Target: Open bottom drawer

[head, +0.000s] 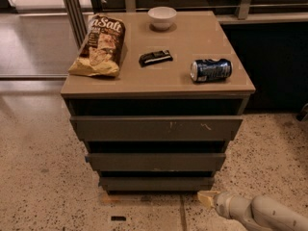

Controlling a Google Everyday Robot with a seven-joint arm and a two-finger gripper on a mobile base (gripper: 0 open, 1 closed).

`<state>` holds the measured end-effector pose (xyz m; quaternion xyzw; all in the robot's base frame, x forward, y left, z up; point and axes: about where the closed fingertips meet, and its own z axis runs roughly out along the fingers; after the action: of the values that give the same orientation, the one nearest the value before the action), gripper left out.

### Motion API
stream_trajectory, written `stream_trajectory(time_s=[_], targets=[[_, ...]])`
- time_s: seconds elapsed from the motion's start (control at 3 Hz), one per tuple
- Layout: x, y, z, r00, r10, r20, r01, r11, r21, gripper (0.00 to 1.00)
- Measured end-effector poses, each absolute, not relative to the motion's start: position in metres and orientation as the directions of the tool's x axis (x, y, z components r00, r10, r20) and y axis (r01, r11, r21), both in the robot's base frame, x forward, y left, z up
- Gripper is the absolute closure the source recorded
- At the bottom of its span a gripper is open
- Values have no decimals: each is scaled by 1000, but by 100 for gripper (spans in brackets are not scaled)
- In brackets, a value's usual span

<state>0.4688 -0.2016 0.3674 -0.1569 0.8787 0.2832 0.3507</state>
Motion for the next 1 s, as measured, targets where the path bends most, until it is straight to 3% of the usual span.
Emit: stream_trajectory(time_s=[0.67, 1.0], targets=[[487, -219, 338, -707, 15, -707, -369, 845, 387, 100], [546, -207, 302, -693, -7, -721, -376, 857, 353, 100]])
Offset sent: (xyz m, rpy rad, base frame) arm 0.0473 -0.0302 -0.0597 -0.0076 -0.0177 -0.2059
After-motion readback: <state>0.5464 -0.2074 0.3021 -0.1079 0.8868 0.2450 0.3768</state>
